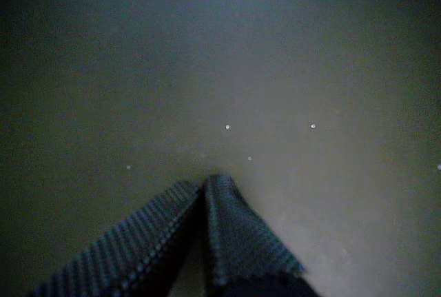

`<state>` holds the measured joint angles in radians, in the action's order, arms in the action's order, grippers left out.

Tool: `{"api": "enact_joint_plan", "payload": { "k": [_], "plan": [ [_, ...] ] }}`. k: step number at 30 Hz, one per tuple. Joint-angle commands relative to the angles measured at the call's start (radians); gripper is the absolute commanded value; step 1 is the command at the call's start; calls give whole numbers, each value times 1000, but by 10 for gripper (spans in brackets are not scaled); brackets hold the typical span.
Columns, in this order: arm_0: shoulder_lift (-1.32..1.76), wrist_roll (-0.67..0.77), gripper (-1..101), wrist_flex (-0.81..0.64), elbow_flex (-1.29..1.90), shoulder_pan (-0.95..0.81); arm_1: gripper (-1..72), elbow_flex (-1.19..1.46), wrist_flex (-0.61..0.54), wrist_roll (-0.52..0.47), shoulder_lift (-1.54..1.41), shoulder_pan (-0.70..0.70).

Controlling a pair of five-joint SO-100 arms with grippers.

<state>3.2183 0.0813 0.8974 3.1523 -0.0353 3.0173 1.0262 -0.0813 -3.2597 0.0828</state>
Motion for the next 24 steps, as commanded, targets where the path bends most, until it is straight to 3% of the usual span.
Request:
{"api": "enact_joint_plan", "payload": {
  "k": [1, 2, 4, 24],
  "plan": [
    [21, -3, 0, -26, 2, -20, -5, -12, 6, -23, -12, 20],
    [21, -3, 0, -26, 2, -20, -3, -11, 3, 28, -14, 75],
    [21, -3, 0, -26, 2, -20, -3, -11, 3, 35, -14, 72],
    [21, -2, 0, -26, 2, -20, -3, -11, 3, 49, -14, 57]
  ]
}}
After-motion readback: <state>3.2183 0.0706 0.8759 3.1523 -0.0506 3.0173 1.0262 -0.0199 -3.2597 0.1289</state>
